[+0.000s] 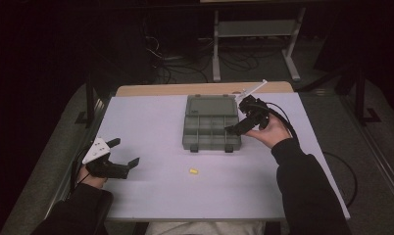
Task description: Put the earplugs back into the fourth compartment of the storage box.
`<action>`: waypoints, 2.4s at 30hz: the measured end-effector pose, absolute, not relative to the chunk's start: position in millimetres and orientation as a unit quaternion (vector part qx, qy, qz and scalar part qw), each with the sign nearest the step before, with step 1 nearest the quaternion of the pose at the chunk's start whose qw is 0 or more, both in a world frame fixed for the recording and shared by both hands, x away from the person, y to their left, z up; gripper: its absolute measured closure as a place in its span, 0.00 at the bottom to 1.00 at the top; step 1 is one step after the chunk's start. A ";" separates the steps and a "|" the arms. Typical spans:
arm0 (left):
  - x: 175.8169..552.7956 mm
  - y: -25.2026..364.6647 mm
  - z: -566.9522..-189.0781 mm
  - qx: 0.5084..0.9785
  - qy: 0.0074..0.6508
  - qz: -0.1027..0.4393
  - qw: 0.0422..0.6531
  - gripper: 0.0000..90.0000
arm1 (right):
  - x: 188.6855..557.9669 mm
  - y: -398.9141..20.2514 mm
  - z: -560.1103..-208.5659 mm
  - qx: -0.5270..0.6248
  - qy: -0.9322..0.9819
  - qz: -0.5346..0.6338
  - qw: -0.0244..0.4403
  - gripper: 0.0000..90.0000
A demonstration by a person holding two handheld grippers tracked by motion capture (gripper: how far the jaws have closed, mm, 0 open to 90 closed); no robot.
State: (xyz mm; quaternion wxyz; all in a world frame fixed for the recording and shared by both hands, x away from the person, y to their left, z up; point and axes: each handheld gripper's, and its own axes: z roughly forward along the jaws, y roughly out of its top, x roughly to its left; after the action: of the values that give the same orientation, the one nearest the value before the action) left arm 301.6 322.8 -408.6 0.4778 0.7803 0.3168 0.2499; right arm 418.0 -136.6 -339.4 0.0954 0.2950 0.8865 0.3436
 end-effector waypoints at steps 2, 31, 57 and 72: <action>301.5 322.8 -408.6 0.781 0.317 0.250 0.477 0.00 | 413.2 -131.9 -338.9 0.285 0.889 0.345 0.098 0.00; 301.4 322.5 -408.5 0.781 0.315 0.250 0.477 0.00 | 375.5 -81.1 -358.4 0.202 0.914 0.344 0.078 0.00; 301.4 322.4 -408.6 0.782 0.315 0.249 0.477 0.00 | 358.7 -32.3 -396.7 0.145 0.940 0.308 0.035 0.00; 301.3 322.3 -408.6 0.782 0.314 0.249 0.478 0.00 | 355.9 -18.6 -416.6 0.123 0.949 0.289 0.007 0.21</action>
State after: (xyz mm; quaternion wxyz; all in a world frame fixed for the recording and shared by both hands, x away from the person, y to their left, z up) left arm 301.3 322.3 -408.6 0.4777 0.7818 0.3143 0.2488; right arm 355.9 -18.6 -416.6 0.0065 0.1233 0.9492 0.2893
